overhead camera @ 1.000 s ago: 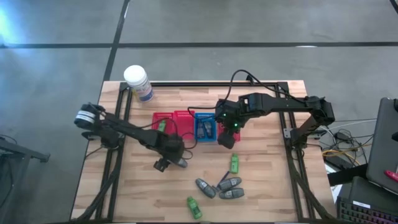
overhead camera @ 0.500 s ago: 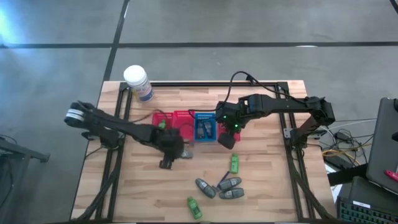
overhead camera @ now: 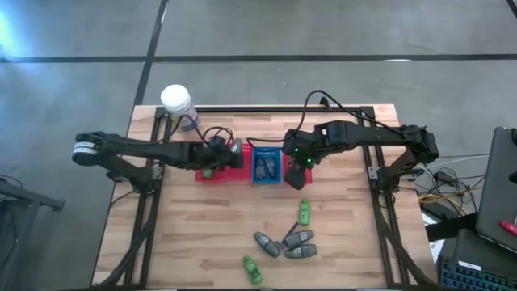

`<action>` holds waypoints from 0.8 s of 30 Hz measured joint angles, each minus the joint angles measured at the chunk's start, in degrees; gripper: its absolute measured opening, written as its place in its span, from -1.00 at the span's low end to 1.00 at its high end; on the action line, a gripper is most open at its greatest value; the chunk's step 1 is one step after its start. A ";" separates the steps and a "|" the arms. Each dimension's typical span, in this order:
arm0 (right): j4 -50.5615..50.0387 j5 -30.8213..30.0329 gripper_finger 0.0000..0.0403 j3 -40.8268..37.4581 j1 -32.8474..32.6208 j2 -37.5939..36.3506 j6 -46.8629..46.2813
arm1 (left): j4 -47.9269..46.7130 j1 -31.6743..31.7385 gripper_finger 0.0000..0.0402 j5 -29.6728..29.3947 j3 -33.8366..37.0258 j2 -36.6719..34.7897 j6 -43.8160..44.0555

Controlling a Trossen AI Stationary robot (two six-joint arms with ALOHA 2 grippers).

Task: Pick & Place Travel size toiletries
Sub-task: Put the gray deodorant into the middle red bin

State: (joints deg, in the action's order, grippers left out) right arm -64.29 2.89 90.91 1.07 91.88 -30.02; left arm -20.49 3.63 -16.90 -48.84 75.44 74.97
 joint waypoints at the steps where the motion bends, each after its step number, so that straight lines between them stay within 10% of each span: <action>1: -0.10 -0.06 0.65 0.00 -0.12 0.00 -0.01 | 0.42 0.34 0.11 1.82 -0.02 0.73 -0.35; 9: 0.26 2.75 0.79 -2.70 -3.23 0.00 -0.24 | 0.45 0.38 0.67 4.78 -0.09 3.75 -1.70; 24: 23.10 8.75 0.80 -12.18 -17.73 9.26 -26.11 | -10.87 -14.99 0.64 5.11 -0.40 -15.24 -42.97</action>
State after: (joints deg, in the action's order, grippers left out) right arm -41.19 11.64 78.74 -16.66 101.13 -56.13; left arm -31.35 -11.35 -11.79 -49.24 60.21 32.00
